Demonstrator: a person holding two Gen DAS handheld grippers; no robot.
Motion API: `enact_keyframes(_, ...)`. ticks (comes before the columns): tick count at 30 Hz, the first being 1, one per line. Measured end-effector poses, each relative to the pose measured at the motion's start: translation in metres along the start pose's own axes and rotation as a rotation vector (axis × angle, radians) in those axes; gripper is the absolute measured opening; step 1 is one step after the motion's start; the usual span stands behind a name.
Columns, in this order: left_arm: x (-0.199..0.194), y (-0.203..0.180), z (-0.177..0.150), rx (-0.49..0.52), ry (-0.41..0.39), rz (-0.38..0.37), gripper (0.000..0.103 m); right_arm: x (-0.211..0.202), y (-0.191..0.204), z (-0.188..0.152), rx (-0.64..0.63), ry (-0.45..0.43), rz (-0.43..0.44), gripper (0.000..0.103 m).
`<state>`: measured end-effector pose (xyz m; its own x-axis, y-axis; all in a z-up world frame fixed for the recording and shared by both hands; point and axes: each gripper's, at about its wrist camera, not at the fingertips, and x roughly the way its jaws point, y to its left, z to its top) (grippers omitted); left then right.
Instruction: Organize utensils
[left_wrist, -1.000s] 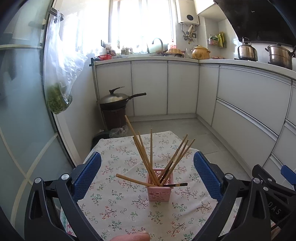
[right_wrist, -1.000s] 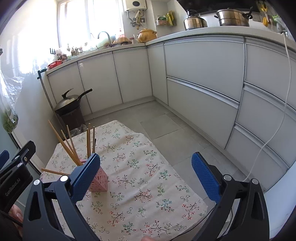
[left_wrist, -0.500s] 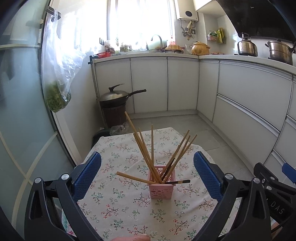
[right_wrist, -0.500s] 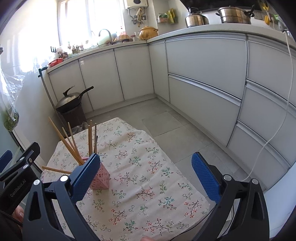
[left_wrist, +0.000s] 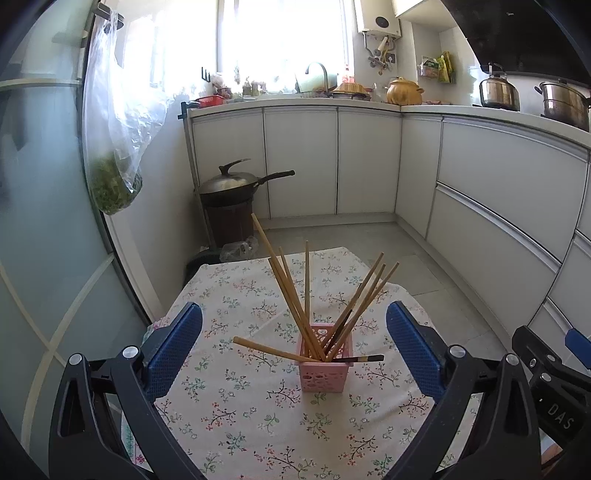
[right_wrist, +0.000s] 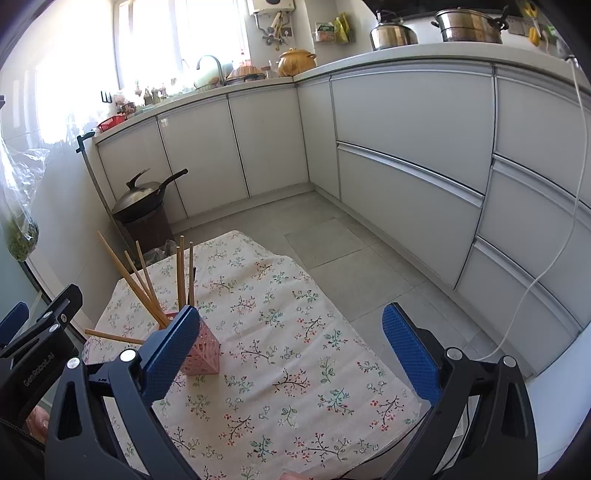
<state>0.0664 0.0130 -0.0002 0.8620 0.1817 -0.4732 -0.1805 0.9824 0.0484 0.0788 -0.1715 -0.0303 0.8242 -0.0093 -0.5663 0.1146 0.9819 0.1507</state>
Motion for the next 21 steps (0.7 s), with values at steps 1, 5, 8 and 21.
enact_keyframes(1,0.0003,-0.0007,-0.0003,0.005,0.000,-0.002,0.095,0.0002,0.0002,-0.0003,0.000,0.001,0.001,0.096)
enact_keyframes(5,-0.0001,-0.0032,-0.0019,0.024,-0.013,-0.004,0.080,0.0018,0.0005,-0.0009,-0.003,0.009,0.001,0.096)
enact_keyframes(8,0.0049,-0.0005,-0.0014,0.013,0.014,-0.032,0.065,0.0033,0.0009,-0.0014,-0.002,0.015,0.000,0.096)
enact_keyframes(21,-0.0018,-0.0090,-0.0021,0.063,-0.017,-0.021,0.096,0.0061,-0.0010,-0.0015,0.017,0.024,0.000,0.096)
